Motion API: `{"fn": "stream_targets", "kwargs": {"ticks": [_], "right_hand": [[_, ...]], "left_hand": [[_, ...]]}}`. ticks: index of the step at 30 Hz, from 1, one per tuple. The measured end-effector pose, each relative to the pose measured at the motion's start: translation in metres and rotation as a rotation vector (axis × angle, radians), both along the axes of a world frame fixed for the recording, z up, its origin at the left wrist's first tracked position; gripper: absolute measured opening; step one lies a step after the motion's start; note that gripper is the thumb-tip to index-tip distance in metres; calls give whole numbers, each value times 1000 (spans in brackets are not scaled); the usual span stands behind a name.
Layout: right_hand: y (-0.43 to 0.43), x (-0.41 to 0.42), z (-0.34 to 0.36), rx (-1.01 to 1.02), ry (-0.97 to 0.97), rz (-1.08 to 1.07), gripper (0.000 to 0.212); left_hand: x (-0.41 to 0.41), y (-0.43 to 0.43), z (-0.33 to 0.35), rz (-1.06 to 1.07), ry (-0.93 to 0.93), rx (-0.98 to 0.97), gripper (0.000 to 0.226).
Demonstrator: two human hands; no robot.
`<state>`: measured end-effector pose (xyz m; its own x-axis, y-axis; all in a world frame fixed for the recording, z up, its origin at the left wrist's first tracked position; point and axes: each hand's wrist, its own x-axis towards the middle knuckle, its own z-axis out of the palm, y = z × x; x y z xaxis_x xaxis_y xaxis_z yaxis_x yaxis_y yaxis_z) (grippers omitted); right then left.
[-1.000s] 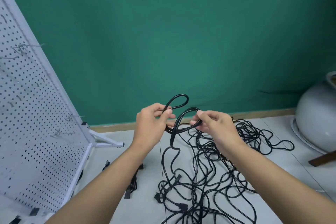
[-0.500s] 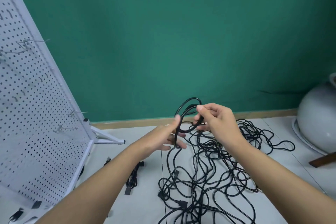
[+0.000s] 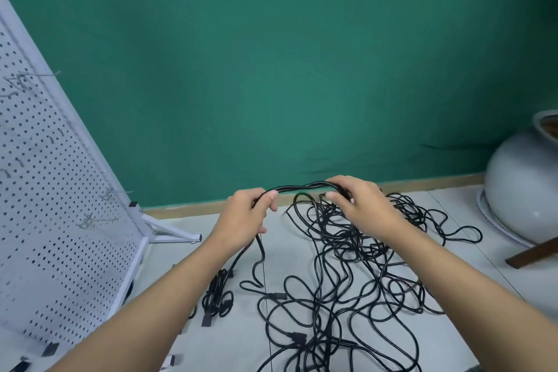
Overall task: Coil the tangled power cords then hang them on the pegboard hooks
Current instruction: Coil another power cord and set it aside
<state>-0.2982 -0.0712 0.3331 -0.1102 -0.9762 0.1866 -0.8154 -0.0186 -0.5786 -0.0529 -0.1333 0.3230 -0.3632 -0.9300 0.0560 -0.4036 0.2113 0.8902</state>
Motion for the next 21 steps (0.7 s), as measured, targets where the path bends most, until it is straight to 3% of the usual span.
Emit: {"fn": "stream_targets", "kwargs": {"ticks": [5,9,11,14,18,21], "right_hand": [[1,4,-10,12,-300,-161,55],[1,12,-7,-129,-309,-147,30],[4,19,-8,90,-388,46,25],[7,32,-27,394,-344,287,52],[7,47,-43,434,-417,338,47],[7,50,-43,465,-511,365,22]], "left_hand": [[-15,6,7,-53,158,240,36],[-17,6,19,-15,374,423,29],[-16,6,23,-27,461,461,26],[-17,7,27,-61,555,462,27],[-16,2,35,17,768,468,26],[-12,-5,36,105,859,465,24]]}}
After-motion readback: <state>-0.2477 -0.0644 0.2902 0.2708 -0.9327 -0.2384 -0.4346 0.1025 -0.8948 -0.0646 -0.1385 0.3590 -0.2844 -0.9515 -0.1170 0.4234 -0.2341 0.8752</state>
